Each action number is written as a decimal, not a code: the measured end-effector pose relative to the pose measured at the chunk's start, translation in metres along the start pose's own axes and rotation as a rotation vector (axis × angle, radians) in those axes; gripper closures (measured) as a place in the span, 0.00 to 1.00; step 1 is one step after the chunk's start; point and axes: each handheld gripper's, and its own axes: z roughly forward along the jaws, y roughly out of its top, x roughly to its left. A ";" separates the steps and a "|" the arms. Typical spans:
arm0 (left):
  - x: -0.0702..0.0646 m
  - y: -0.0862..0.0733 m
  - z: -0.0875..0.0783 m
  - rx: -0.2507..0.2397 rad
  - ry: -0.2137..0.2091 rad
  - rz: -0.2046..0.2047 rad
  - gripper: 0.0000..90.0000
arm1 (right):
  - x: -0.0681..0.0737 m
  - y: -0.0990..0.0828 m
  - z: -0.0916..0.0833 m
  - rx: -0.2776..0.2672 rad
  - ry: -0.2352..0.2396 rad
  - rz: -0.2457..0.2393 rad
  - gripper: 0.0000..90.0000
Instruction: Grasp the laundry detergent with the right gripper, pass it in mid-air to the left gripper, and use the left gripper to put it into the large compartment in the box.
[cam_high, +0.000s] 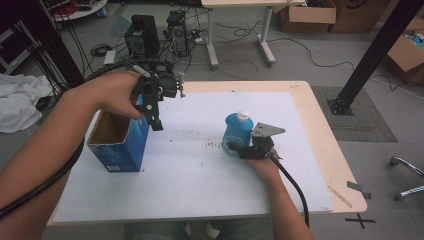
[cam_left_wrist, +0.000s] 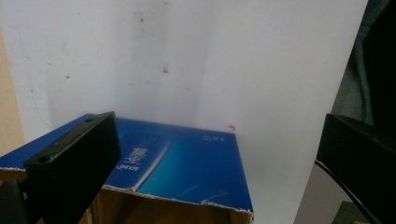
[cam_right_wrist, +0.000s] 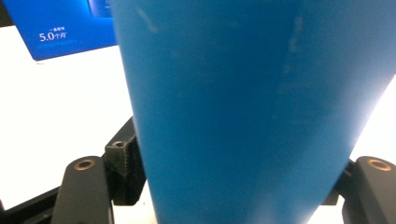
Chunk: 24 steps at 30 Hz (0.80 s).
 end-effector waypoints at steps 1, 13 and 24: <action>0.000 0.000 0.000 0.000 -0.001 0.001 0.00 | 0.000 0.000 0.000 0.001 0.001 0.001 0.34; 0.000 0.002 0.002 0.003 -0.003 0.005 0.00 | 0.001 -0.001 -0.002 -0.011 -0.009 -0.009 0.43; 0.000 0.001 0.002 0.002 -0.001 0.005 0.00 | 0.002 0.000 -0.003 -0.020 -0.006 -0.013 0.47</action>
